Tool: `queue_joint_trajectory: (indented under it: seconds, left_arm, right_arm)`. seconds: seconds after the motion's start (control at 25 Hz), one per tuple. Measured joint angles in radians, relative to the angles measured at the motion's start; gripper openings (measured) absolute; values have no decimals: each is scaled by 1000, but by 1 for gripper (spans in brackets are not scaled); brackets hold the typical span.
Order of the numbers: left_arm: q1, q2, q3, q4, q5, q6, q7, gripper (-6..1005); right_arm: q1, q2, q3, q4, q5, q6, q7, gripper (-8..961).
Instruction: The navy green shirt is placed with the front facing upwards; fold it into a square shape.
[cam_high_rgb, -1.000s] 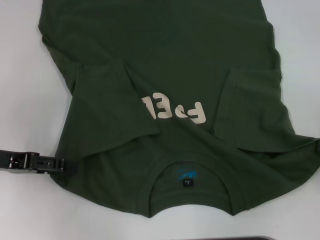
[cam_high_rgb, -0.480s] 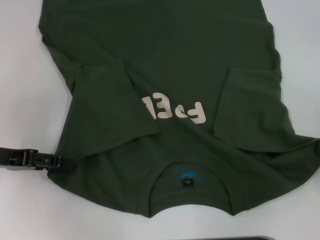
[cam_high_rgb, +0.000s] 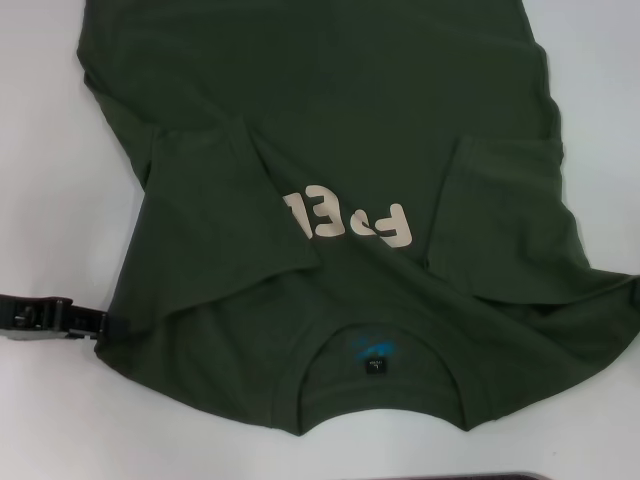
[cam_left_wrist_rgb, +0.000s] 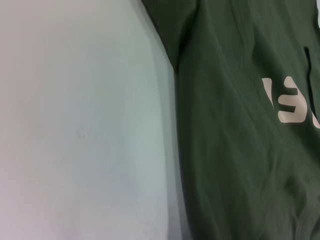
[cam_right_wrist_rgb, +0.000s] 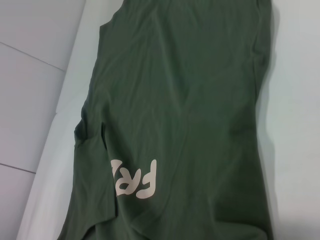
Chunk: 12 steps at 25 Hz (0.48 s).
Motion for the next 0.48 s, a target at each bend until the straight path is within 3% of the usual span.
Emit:
queue_joint_trajectory:
  seconds: [0.2, 0.48]
  left_arm:
    - [-1, 3, 3, 0, 3, 4, -7, 339]
    - [-3, 3, 8, 0, 3, 5, -7, 86]
  right_arm:
    - [1, 0, 0, 0, 1, 1, 0, 2]
    - [6, -1, 1, 0, 1, 1, 0, 3]
